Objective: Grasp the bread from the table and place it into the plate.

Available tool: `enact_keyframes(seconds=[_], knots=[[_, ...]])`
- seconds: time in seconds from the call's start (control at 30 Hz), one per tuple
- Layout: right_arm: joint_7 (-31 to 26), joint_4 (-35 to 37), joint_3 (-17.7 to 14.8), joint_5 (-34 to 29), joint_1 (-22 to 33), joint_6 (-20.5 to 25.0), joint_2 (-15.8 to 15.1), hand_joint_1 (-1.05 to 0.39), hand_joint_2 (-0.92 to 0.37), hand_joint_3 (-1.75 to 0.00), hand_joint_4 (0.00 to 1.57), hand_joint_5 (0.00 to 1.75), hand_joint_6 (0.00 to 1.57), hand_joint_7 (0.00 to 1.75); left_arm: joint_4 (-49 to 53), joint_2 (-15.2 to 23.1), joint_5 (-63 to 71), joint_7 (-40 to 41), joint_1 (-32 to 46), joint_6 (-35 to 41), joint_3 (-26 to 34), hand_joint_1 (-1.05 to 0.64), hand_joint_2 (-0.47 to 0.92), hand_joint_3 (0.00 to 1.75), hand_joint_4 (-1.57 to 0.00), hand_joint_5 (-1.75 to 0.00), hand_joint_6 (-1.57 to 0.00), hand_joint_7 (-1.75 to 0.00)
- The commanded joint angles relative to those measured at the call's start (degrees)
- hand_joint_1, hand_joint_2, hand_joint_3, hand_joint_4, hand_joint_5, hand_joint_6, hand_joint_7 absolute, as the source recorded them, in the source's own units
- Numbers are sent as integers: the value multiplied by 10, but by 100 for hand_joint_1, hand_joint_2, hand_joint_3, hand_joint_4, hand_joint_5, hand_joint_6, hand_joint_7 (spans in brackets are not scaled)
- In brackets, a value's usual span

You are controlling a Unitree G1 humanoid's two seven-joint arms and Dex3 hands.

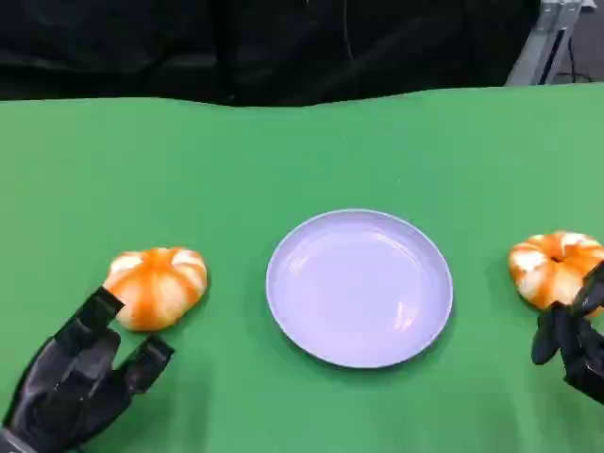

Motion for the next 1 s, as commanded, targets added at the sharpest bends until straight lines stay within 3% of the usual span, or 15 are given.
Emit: enact_keyframes(seconds=[0.03,0.23,0.7,0.73,0.77,0.8,0.9,0.93,1.0], knots=[[-1,-1,-7,5,-1,6,-12,-3,-53,-127,89,175,79,158,0,3,4,2,-1,-5,2,-25,45,133,-84,-175,-75,-171],[-8,-8,0,-3,6,3,-5,-2,-50,-131,89,175,78,161,-10,1,-1,25,1,-10,15,-24,43,138,-86,-175,-74,-175],[-7,-9,7,-3,12,-2,-1,-3,-52,-132,89,175,76,162,-18,6,3,36,2,-12,21,-24,47,137,-88,-175,-79,-165],[-8,-6,7,-4,11,-1,-2,-3,-51,-132,89,175,76,162,-31,-5,21,53,8,-57,18,-24,47,136,-87,-175,-80,-164],[-9,-4,7,-6,9,-1,-2,-3,-51,-131,89,175,76,162,-39,-16,41,66,12,-107,15,-23,49,120,-86,-164,-84,-138],[-10,-3,7,-7,8,-1,-3,-3,-51,-131,89,175,76,162,-44,-24,55,76,15,-145,12,-26,56,92,-85,-150,-92,-105],[-10,-1,7,-9,7,-2,-3,-3,-51,-130,89,175,76,162,-41,-41,81,90,19,-230,8,-32,64,65,-83,-134,-97,-76],[-10,0,7,-9,7,-2,-3,-3,-51,-130,89,175,76,163,-38,-49,92,95,21,-269,7,-36,71,46,-83,-115,-99,-59],[-8,1,6,-8,6,-1,-4,-3,-51,-130,89,175,76,163,-32,-60,104,99,22,-324,6,-40,84,19,-84,-97,-107,-32]])
